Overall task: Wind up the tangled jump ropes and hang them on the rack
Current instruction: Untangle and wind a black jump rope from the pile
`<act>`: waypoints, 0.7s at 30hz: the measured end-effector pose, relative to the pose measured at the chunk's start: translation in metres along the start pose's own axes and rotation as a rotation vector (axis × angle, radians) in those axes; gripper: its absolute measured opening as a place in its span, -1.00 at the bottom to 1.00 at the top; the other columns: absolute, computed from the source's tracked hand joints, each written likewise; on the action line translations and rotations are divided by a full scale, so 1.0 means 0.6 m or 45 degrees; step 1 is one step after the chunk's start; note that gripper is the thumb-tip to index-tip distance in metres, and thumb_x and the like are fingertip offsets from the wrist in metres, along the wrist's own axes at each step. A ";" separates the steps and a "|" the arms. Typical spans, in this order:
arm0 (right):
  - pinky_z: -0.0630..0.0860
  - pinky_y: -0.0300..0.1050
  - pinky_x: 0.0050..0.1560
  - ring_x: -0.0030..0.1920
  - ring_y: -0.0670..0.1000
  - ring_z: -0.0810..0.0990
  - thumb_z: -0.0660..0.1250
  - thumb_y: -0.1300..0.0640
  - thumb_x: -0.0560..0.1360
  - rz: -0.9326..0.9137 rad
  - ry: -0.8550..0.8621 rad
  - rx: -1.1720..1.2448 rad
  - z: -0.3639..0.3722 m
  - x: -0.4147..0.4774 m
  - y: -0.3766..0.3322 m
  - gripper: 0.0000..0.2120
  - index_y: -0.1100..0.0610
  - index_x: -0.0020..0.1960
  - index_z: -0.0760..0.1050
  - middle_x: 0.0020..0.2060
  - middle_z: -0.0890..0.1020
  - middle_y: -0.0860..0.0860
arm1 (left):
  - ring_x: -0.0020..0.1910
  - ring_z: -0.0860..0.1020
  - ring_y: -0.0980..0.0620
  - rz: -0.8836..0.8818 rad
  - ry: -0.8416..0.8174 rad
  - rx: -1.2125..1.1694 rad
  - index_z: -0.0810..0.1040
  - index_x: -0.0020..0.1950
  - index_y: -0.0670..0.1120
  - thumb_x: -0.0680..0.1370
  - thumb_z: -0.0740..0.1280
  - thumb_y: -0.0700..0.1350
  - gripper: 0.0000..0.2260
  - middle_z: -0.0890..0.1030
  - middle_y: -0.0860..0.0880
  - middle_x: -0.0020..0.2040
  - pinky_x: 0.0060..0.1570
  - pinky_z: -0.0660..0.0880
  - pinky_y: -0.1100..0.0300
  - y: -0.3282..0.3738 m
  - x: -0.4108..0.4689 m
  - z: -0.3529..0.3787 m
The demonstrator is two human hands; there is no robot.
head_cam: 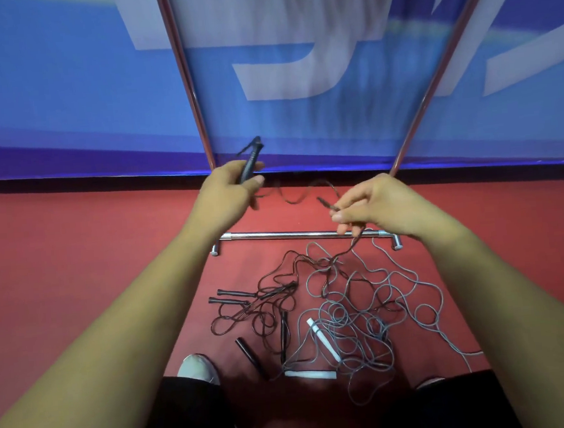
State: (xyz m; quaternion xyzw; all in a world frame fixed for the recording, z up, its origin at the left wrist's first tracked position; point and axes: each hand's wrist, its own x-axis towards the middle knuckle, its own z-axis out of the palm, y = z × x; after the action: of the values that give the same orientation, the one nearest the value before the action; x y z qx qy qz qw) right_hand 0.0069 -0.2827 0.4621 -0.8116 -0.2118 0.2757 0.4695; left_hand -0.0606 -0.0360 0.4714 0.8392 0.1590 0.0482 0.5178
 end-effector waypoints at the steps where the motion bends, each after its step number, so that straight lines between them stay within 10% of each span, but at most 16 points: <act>1: 0.56 -0.18 -0.23 -0.39 0.00 0.58 0.48 0.27 0.46 -0.029 -0.063 -0.056 0.008 -0.004 -0.015 -0.97 0.23 -0.10 0.68 -0.31 0.71 0.13 | -0.55 0.47 0.25 0.062 -0.121 -0.064 0.56 0.23 -0.02 0.62 0.31 -0.23 -0.79 0.58 -0.13 -0.27 -0.42 0.33 0.37 0.008 -0.007 0.006; 11: 0.46 -0.29 -0.17 -0.30 -0.11 0.56 0.46 0.17 0.50 -0.146 -0.084 -0.017 0.006 -0.002 -0.013 -0.92 0.17 -0.14 0.64 -0.33 0.68 0.03 | -0.47 0.18 0.07 0.138 -0.610 -0.222 0.51 -0.17 -0.06 0.62 0.35 -0.09 -0.83 0.35 0.06 -0.40 -0.48 0.11 0.22 0.016 -0.023 0.017; 17: 0.49 0.07 0.22 -0.08 -0.01 0.60 0.44 0.08 0.52 0.334 -0.311 -0.423 -0.010 0.018 0.132 -0.88 0.14 -0.06 0.65 -0.04 0.70 0.15 | -0.43 0.19 0.10 0.073 -0.319 -0.921 0.49 -0.19 -0.12 0.58 0.29 -0.12 -0.84 0.44 -0.01 -0.31 -0.57 0.08 0.29 0.023 0.003 -0.008; 21: 0.47 -0.22 -0.12 -0.28 -0.05 0.56 0.41 0.12 0.55 0.279 0.047 -0.136 -0.011 0.018 0.126 -0.90 0.12 -0.09 0.66 -0.22 0.73 0.04 | -0.41 0.25 0.04 -0.094 0.023 -0.459 0.62 -0.13 -0.08 0.60 0.34 -0.11 -0.86 0.47 -0.05 -0.29 -0.46 0.15 0.20 -0.002 0.015 -0.024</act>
State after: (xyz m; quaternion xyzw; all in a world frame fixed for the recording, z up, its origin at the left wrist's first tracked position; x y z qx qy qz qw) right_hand 0.0260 -0.3162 0.3956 -0.8586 -0.1276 0.2988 0.3965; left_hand -0.0562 -0.0203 0.4762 0.7259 0.1831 0.0642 0.6599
